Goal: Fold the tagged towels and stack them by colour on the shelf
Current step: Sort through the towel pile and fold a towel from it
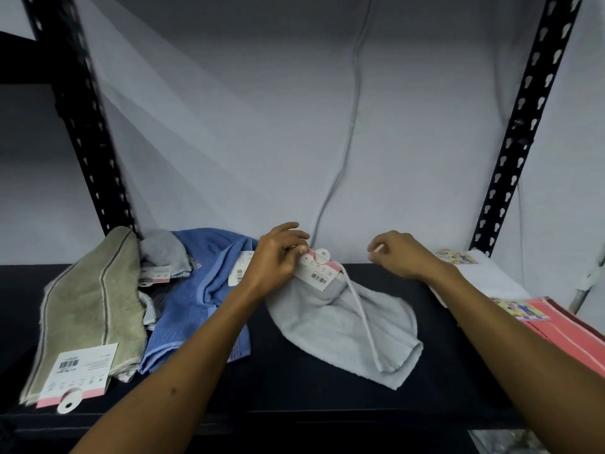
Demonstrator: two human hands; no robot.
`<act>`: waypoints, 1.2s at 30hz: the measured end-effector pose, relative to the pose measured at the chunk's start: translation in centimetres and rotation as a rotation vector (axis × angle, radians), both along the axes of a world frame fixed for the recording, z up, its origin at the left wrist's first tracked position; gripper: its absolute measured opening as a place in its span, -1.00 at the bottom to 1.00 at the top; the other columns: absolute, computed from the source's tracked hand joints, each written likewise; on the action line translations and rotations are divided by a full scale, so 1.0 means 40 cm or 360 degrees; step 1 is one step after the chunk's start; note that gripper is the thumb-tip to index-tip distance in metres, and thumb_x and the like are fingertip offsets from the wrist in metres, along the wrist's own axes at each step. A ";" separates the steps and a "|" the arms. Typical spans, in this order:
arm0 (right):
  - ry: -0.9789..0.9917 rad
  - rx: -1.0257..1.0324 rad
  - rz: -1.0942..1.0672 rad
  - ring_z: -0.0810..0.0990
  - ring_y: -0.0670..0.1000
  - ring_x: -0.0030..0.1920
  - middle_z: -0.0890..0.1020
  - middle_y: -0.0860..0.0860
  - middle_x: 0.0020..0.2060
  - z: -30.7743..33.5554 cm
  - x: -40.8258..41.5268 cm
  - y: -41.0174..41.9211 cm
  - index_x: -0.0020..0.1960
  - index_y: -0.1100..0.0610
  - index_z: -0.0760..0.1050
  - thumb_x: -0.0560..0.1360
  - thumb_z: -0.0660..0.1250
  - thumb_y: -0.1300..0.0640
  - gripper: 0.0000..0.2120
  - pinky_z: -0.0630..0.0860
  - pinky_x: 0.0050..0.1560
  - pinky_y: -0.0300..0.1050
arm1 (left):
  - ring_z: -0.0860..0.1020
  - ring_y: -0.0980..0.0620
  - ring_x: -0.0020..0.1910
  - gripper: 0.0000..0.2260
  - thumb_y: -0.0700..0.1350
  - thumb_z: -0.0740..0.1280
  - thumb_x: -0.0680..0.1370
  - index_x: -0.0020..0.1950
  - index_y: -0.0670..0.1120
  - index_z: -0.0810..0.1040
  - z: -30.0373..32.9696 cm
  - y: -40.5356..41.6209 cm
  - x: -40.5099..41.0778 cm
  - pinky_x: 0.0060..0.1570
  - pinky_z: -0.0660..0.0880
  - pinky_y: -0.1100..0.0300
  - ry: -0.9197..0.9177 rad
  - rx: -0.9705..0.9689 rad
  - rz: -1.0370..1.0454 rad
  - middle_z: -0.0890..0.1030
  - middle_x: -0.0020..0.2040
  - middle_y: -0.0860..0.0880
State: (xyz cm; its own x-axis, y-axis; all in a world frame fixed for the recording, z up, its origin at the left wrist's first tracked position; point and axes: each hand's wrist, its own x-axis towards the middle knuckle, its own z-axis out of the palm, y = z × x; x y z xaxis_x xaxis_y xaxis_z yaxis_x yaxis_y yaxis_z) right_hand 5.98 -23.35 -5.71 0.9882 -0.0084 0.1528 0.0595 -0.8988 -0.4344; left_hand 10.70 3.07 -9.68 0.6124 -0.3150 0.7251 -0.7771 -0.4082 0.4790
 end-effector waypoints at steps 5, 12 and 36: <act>-0.0021 0.0608 0.0565 0.66 -0.14 0.04 0.71 -0.10 -0.03 0.024 -0.020 0.091 0.11 0.02 0.62 0.47 0.46 -0.03 -0.75 0.54 0.16 -0.10 | 0.60 -0.11 -0.04 -0.80 -0.19 0.29 0.51 -0.21 -0.26 0.65 0.074 -0.031 -0.012 -0.03 0.45 0.19 -0.0013 0.0035 -0.0013 0.67 -0.18 -0.20; 0.0082 0.0520 0.0550 0.61 -0.09 -0.18 0.66 -0.06 -0.23 0.107 0.006 0.047 -0.16 0.16 0.63 0.55 0.39 0.06 -0.81 0.55 -0.02 -0.05 | 0.63 0.13 -0.07 -0.85 -0.21 0.33 0.59 -0.01 -0.19 0.70 0.173 -0.031 -0.002 -0.08 0.53 0.31 0.0335 -0.0502 0.0037 0.70 -0.03 0.00; -0.0724 0.1376 0.0376 0.72 0.00 -0.09 0.71 0.08 -0.07 0.370 0.091 0.107 0.03 0.23 0.62 0.45 0.46 0.31 -0.84 0.64 -0.14 -0.18 | 0.59 0.06 -0.09 -0.64 -0.04 0.49 0.48 0.24 -0.01 0.53 0.379 -0.057 0.083 -0.13 0.57 0.27 0.0142 -0.0476 0.0297 0.66 -0.01 0.00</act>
